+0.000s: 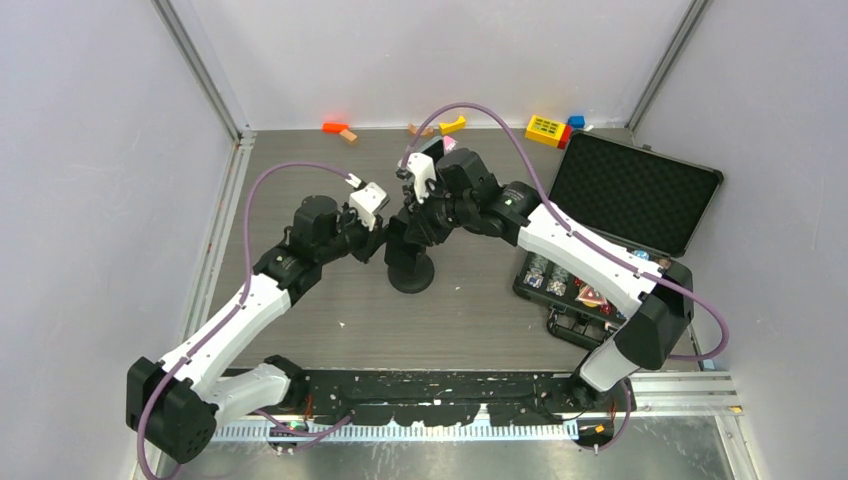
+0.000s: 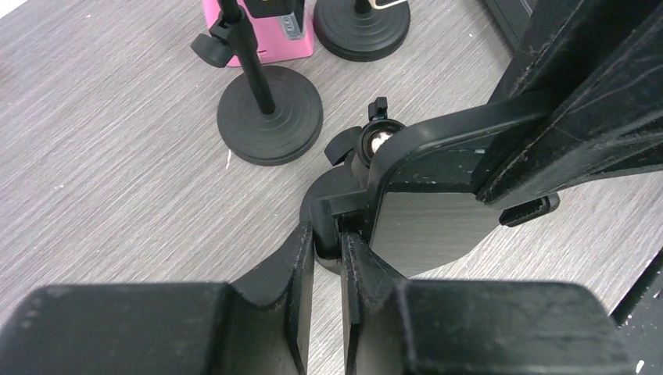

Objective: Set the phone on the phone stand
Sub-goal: Install the phone on the phone stand.

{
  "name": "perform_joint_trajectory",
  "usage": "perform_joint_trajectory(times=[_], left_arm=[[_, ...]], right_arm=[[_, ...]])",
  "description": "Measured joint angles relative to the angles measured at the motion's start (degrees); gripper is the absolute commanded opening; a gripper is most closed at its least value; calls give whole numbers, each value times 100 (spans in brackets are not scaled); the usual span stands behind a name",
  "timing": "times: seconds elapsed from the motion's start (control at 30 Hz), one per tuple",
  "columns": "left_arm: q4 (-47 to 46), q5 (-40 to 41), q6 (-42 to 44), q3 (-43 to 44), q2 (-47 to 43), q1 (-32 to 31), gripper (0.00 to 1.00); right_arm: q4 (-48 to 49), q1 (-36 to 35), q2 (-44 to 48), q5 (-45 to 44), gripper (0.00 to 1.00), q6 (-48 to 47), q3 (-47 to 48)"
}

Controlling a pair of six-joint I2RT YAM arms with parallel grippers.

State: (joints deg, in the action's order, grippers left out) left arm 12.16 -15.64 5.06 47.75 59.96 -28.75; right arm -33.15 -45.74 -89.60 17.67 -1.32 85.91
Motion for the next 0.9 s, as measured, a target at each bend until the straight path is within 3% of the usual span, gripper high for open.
perform_joint_trajectory(times=[0.47,0.9], left_arm=[[-116,505,-48,-11,4,-120,0],[-544,544,-127,-221,2,-122,0]], right_arm=[[-293,-289,-216,-1038,0,304,398],[-245,-343,-219,-1399,0,389,398]])
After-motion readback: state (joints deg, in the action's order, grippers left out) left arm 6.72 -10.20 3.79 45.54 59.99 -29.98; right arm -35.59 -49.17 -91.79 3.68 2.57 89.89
